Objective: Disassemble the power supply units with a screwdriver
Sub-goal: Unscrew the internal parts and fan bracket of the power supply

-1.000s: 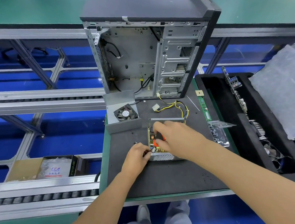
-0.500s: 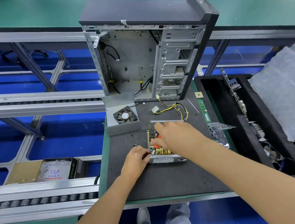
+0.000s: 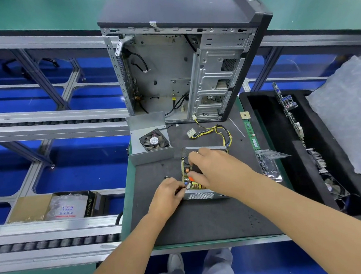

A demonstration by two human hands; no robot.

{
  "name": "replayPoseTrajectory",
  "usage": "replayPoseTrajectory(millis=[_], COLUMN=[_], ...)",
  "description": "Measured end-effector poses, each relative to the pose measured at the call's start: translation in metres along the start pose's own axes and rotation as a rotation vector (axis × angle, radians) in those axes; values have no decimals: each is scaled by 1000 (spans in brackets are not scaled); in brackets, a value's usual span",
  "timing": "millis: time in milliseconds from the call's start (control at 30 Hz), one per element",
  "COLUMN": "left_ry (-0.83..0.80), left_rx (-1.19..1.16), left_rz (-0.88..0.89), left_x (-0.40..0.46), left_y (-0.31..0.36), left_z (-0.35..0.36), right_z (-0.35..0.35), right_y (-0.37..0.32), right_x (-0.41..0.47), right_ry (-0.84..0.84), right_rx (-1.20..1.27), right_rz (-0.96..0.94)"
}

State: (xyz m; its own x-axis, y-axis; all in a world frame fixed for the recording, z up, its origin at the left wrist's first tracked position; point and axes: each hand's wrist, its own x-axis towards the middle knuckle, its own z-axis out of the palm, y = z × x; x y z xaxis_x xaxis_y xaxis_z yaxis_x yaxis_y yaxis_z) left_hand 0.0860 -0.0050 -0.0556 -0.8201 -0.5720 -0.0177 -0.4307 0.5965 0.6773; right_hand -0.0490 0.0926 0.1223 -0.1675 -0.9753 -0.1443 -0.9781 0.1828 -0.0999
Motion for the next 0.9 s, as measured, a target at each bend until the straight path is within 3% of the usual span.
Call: replayPoseTrajectory(millis=[200, 600, 900], left_ry=[0, 32, 62], left_rx=[19, 12, 140], left_rz=[59, 13, 209], left_x=[0, 1, -1], left_y=[-2, 1, 2], left_z=[-1, -3, -6], right_z=[-4, 1, 0], right_y=[6, 1, 1], right_x=[-2, 2, 6], right_ry=[26, 57, 30], right_rx=[66, 70, 67], right_rz=[-22, -12, 54])
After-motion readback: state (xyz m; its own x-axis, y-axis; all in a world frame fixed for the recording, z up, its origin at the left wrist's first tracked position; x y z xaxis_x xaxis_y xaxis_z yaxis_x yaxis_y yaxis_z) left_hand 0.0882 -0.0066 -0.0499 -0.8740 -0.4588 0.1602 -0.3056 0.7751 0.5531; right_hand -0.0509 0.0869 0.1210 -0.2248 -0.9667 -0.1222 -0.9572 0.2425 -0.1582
